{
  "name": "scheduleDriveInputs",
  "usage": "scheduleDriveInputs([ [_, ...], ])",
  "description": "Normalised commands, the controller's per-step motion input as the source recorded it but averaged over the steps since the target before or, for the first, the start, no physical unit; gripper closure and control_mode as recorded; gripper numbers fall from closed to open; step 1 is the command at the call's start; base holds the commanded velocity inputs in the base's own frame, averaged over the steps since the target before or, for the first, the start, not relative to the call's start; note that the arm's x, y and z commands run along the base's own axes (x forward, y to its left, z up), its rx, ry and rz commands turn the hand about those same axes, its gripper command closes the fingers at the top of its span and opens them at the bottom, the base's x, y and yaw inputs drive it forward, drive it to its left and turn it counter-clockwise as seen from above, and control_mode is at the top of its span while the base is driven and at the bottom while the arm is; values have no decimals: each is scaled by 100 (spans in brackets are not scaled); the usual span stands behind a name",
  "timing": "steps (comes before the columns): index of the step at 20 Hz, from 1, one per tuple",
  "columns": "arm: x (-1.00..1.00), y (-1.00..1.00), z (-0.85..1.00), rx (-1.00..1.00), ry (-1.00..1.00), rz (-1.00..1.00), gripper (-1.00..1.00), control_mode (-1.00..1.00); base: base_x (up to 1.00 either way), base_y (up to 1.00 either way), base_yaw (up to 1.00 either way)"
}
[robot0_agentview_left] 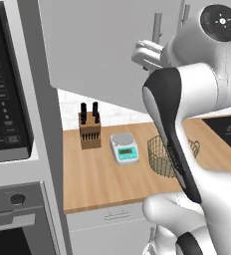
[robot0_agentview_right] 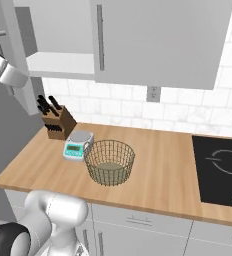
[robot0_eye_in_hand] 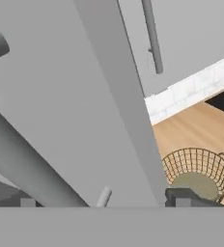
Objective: Open the cabinet, pick up the bread from the cabinet and place it in the basket. Then move the basket to the dining counter.
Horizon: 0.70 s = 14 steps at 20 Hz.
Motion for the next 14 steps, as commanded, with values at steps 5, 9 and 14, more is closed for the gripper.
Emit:
scheduleDriveInputs([
  [5, -40, -88, 8, 32, 0, 6, -100, -100, 0, 0, 0],
  [9, -40, -73, 1, 48, 0, 23, -100, -100, 0, 0, 0],
  [14, -41, -8, 3, 40, -3, 28, -100, -100, 0, 0, 0],
])
